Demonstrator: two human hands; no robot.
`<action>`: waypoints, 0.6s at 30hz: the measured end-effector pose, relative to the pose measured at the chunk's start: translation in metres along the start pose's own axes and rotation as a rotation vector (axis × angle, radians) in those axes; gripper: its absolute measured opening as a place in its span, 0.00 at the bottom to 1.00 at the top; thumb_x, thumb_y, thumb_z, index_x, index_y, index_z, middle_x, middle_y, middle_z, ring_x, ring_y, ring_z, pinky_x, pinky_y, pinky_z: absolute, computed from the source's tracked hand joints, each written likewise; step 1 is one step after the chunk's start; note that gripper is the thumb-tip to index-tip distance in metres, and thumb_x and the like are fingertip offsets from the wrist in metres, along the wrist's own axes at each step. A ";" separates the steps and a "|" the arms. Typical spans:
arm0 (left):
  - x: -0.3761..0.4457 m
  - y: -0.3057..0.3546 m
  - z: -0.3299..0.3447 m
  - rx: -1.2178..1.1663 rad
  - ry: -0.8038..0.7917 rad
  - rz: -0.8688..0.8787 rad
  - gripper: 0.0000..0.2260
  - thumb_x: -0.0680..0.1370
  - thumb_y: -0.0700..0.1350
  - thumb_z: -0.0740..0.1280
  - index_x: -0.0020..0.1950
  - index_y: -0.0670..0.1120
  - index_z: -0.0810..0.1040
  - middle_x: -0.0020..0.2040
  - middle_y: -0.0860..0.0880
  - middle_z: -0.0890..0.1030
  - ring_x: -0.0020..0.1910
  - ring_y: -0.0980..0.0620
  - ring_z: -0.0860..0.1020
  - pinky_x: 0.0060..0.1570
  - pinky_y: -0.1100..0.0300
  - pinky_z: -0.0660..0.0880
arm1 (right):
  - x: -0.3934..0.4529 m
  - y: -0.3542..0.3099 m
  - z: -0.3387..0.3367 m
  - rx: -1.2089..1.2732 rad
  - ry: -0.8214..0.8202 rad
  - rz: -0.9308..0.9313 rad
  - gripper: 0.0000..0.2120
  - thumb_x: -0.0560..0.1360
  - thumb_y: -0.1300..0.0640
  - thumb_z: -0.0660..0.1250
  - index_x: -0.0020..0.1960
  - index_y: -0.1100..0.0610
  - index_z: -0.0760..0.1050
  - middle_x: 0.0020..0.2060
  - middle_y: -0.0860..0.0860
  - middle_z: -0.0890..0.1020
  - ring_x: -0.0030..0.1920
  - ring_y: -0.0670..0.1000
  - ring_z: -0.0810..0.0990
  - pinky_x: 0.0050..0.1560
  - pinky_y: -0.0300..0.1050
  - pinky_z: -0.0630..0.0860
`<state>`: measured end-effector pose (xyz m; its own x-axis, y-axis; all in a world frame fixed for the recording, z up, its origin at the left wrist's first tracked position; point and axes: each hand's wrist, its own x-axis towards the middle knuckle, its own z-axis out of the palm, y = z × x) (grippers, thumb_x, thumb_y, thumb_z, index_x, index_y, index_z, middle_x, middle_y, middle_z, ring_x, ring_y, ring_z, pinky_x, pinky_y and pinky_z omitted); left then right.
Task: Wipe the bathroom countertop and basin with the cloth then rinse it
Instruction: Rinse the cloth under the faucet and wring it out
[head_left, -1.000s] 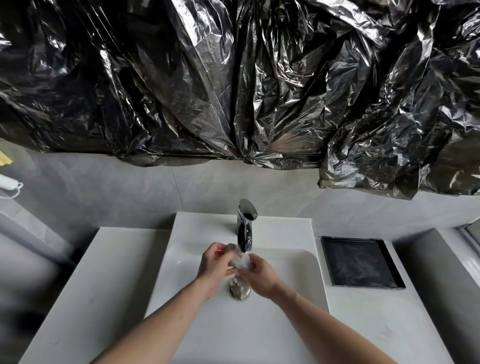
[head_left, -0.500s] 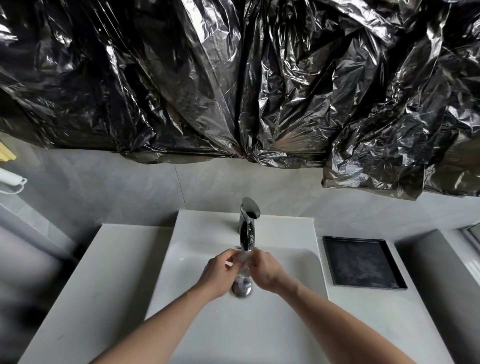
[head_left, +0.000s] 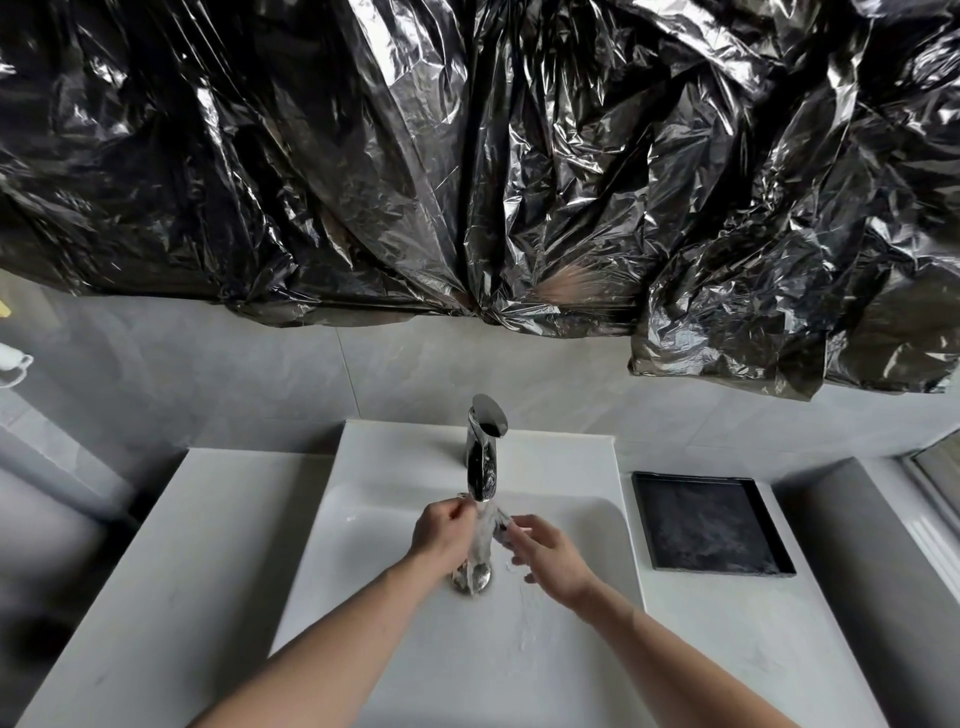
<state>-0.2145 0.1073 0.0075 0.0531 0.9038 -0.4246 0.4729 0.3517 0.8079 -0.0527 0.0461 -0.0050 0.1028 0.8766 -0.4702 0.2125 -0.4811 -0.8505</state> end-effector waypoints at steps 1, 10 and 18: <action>-0.001 -0.001 -0.001 -0.059 -0.028 -0.014 0.16 0.78 0.53 0.63 0.40 0.43 0.80 0.35 0.47 0.80 0.37 0.47 0.77 0.38 0.58 0.70 | 0.000 0.000 0.001 0.048 -0.041 0.039 0.14 0.81 0.41 0.65 0.60 0.49 0.79 0.49 0.46 0.85 0.43 0.46 0.81 0.41 0.40 0.75; -0.003 -0.018 -0.024 0.072 -0.205 0.155 0.13 0.83 0.52 0.62 0.45 0.49 0.82 0.48 0.47 0.81 0.46 0.47 0.81 0.47 0.51 0.80 | 0.009 -0.020 0.037 0.229 -0.130 0.101 0.26 0.83 0.35 0.55 0.56 0.55 0.80 0.43 0.53 0.82 0.40 0.52 0.80 0.37 0.41 0.74; -0.004 -0.025 -0.051 0.278 0.172 0.205 0.13 0.66 0.61 0.76 0.37 0.53 0.82 0.36 0.59 0.83 0.36 0.61 0.80 0.40 0.62 0.77 | 0.023 -0.018 0.044 -0.106 0.035 -0.087 0.21 0.84 0.47 0.55 0.38 0.51 0.79 0.34 0.49 0.83 0.36 0.45 0.77 0.50 0.46 0.79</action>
<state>-0.2708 0.1073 0.0100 0.0342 0.9845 -0.1719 0.6895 0.1012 0.7171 -0.0968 0.0741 -0.0111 0.1132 0.9156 -0.3857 0.3236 -0.4011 -0.8570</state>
